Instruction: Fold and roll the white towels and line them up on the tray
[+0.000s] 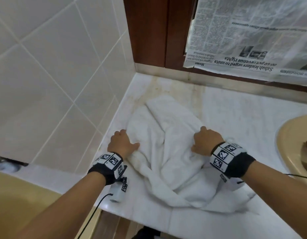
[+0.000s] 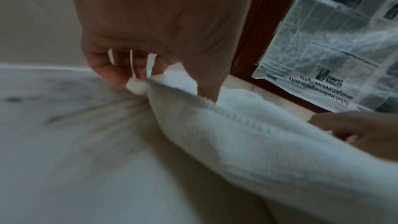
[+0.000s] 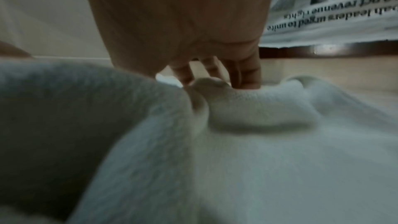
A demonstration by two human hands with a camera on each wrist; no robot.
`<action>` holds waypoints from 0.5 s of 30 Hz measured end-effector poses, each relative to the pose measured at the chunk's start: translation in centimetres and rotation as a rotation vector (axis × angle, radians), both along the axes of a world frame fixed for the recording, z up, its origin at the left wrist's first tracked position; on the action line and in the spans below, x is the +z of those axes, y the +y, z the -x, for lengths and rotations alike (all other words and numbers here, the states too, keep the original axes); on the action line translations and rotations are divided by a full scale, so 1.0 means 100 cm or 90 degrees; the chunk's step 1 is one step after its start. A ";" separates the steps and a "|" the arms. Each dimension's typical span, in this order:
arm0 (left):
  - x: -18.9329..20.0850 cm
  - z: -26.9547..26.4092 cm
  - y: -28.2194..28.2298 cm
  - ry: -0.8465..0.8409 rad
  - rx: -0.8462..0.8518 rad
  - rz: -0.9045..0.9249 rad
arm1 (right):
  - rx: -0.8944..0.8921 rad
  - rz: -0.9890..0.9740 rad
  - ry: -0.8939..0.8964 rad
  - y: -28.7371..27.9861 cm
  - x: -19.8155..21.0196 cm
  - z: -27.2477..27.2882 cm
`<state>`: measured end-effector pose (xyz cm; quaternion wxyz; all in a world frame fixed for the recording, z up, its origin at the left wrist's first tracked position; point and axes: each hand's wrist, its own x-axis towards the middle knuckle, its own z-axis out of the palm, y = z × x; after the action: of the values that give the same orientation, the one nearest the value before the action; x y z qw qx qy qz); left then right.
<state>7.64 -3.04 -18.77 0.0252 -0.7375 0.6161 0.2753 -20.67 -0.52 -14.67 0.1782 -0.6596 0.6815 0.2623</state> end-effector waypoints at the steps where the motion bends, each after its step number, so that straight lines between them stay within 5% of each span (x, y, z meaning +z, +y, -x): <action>1: -0.003 0.003 -0.001 0.034 -0.027 0.003 | -0.011 -0.045 0.012 0.000 0.007 0.005; 8: 0.023 0.012 0.002 0.261 -0.214 -0.027 | -0.296 0.104 -0.011 -0.034 -0.001 0.019; 11: 0.034 -0.006 -0.002 0.345 -0.183 -0.090 | -0.352 0.083 -0.029 -0.029 -0.019 0.024; 13: 0.043 -0.021 -0.008 0.327 -0.138 -0.180 | -0.383 0.041 -0.098 -0.016 -0.023 0.031; 15: 0.054 -0.030 -0.019 0.174 -0.200 -0.250 | -0.384 -0.017 -0.128 0.003 -0.017 0.041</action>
<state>10.65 -4.89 -13.38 0.1267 -0.5699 0.6553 0.4793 -24.75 -0.18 -16.34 0.3235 -0.4477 0.8217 0.1400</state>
